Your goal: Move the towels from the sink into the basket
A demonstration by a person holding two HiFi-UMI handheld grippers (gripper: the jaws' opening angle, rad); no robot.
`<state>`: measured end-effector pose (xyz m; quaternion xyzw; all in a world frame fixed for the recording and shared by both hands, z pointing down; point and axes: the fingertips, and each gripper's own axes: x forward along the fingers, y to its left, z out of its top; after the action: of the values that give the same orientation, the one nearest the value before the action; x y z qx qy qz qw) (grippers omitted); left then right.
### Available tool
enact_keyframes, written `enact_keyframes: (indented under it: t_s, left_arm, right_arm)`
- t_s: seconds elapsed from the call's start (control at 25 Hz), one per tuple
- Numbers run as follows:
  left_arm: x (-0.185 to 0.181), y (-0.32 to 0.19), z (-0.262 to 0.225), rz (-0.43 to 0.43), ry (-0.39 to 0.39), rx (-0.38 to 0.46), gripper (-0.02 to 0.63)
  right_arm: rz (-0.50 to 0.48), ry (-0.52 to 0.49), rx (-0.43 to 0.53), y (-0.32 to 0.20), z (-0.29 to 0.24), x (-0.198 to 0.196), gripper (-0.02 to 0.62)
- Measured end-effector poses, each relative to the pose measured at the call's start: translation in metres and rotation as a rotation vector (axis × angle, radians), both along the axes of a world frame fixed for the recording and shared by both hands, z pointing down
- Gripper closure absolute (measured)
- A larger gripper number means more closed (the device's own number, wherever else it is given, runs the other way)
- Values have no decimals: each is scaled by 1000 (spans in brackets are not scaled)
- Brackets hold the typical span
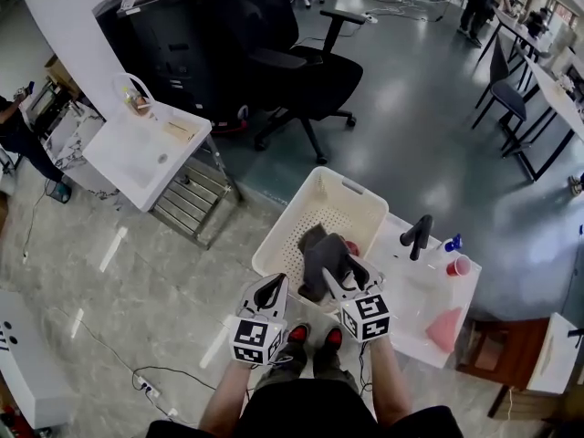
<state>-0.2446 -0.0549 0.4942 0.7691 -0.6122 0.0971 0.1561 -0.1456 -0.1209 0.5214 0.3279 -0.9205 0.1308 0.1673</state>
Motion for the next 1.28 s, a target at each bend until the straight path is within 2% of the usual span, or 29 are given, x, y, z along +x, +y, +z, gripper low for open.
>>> enact_keyframes:
  t_s: [0.44, 0.64, 0.72, 0.96, 1.28]
  left_arm:
    - [14, -14, -20, 74, -8, 50, 598]
    - [23, -21, -33, 129, -11, 79, 598]
    - [28, -23, -39, 156, -12, 95, 598]
    - [49, -25, -48, 251, -15, 125, 598]
    - [93, -22, -50, 409, 3, 148, 598]
  right_arm:
    - [73, -38, 82, -6, -31, 22, 367]
    - [142, -39, 122, -5, -44, 38, 466]
    - [169, -34, 142, -2, -49, 45, 486]
    - [291, -25, 204, 7, -62, 74, 540]
    - [473, -10, 217, 33, -63, 130, 557]
